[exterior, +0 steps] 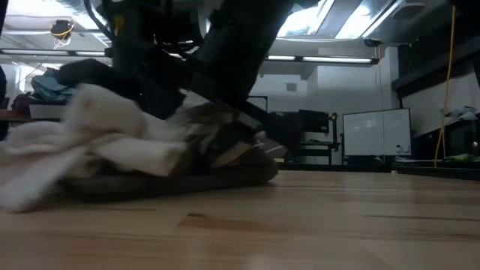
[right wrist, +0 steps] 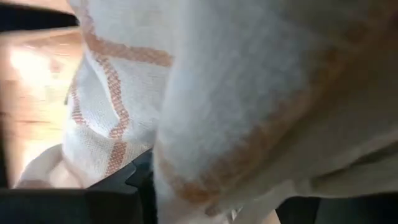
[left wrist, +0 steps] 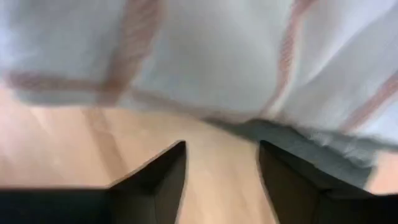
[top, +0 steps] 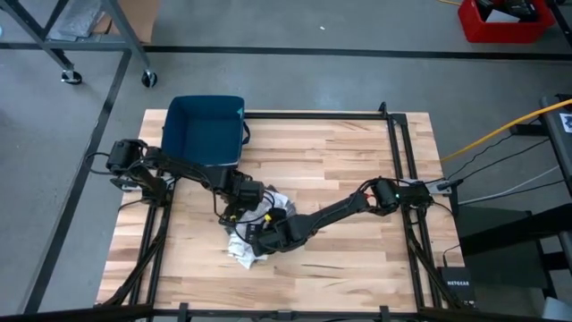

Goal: Fold towel
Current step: Stack the stacked towels on top of the gray towel

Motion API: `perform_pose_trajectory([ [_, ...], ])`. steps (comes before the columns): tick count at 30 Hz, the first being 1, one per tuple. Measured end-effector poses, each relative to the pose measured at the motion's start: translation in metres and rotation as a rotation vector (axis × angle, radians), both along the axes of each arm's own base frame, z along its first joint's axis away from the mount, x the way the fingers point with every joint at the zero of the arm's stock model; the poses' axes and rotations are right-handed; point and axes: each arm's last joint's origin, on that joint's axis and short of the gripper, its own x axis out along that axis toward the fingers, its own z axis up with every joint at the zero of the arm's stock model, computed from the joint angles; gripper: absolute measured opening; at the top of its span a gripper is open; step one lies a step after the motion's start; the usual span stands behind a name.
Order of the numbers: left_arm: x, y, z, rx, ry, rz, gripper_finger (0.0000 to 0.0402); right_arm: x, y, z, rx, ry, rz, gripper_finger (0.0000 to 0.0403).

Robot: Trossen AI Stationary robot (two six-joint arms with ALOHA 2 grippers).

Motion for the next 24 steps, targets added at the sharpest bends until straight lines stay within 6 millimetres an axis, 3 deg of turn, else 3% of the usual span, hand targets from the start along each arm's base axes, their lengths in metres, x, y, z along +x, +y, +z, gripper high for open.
perform_pose_trajectory([
  [8, 0.001, 0.022, 0.0, -0.005, -0.001, 0.107, 0.0186, -0.017, -0.006, -0.004, -0.073, 0.178, 0.006, 0.0202],
  [16, 0.001, 0.03, 0.0, -0.005, -0.003, 0.131, 0.0186, -0.046, -0.022, -0.002, -0.301, 0.46, -0.018, 0.02],
  [21, 0.002, 0.03, 0.001, -0.015, -0.015, 0.132, 0.0186, -0.067, -0.034, 0.019, -0.344, 0.65, -0.016, 0.02],
  [24, 0.003, 0.03, 0.001, -0.021, -0.027, 0.13, 0.0186, -0.074, -0.037, 0.035, -0.344, 0.67, -0.013, 0.02],
])
